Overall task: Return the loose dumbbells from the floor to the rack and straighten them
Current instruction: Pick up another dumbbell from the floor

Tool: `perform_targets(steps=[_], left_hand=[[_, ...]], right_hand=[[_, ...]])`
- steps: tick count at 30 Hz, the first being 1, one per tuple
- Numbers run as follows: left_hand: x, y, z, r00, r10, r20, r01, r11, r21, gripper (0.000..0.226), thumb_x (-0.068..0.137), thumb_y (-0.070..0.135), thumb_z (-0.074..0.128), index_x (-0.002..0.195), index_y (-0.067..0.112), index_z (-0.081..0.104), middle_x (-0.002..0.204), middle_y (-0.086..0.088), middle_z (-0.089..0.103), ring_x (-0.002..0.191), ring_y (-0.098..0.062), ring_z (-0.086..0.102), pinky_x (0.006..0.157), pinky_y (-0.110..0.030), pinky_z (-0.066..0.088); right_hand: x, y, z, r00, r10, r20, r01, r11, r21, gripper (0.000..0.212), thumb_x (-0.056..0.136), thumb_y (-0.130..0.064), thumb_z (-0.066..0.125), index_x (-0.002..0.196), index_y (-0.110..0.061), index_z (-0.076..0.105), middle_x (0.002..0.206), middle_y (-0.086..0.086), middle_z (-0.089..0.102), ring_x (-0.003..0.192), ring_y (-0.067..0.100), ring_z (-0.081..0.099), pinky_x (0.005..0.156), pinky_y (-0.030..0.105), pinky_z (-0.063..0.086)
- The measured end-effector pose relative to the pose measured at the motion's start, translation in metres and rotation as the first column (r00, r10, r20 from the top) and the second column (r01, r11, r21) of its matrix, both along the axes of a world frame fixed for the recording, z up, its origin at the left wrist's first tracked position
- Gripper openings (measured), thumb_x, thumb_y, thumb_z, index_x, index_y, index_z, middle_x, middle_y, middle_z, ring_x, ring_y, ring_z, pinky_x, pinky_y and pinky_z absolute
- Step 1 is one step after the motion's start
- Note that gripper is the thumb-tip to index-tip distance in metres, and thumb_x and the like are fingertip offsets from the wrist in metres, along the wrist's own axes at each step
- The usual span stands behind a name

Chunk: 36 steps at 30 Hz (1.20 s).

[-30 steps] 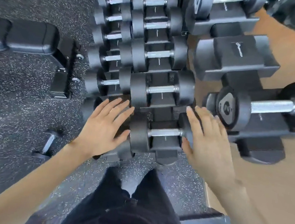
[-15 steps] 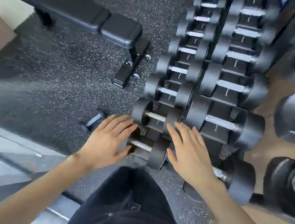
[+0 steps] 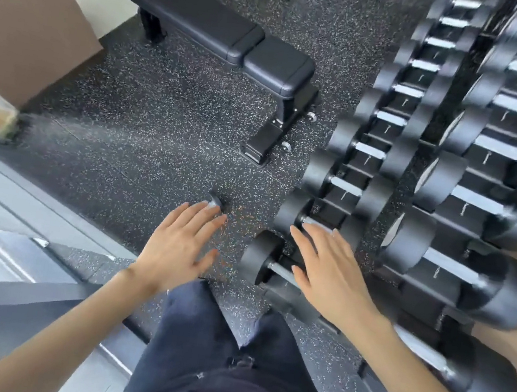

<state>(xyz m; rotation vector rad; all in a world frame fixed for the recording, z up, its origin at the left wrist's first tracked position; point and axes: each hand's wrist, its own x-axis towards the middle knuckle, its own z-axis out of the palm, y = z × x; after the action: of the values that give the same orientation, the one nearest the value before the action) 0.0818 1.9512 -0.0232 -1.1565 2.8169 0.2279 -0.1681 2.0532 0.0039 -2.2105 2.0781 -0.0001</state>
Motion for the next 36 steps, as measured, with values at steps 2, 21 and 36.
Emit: perform_targets(steps=[2,21,36], left_hand=[[0.014,-0.025,0.0,1.0,0.001,-0.022,-0.001,1.0,0.006,0.057,0.085,0.044,0.039,0.129,0.012,0.053,0.134,-0.008,0.055,0.128,-0.028,0.046,0.109,-0.041,0.024],[0.071,-0.214,-0.009,0.979,-0.195,-0.06,0.197,0.98,0.039,0.059,0.086,0.045,0.036,0.134,0.012,0.048,0.136,-0.008,0.052,0.129,-0.029,0.046,0.106,-0.048,0.037],[-0.011,-0.341,-0.002,0.839,-0.543,0.043,0.544,0.838,-0.039,0.059,0.086,0.047,0.037,0.136,0.017,0.046,0.137,-0.002,0.052,0.129,-0.021,0.046,0.109,-0.042,0.028]], right_hand=[[0.02,-0.017,-0.002,1.0,-0.031,-0.002,0.031,0.999,0.01,0.065,0.072,-0.025,0.075,0.129,-0.007,0.05,0.124,0.014,0.057,0.114,0.03,0.056,0.102,0.049,0.037],[0.103,-0.155,-0.005,0.953,-0.301,0.034,0.303,0.949,-0.085,0.06,0.074,-0.021,0.072,0.128,-0.007,0.051,0.123,0.014,0.057,0.111,0.029,0.058,0.099,0.049,0.04],[0.051,-0.248,-0.015,0.915,-0.394,0.086,0.401,0.911,-0.099,0.06,0.075,-0.023,0.071,0.129,-0.011,0.049,0.123,0.009,0.057,0.109,0.025,0.057,0.099,0.045,0.043]])
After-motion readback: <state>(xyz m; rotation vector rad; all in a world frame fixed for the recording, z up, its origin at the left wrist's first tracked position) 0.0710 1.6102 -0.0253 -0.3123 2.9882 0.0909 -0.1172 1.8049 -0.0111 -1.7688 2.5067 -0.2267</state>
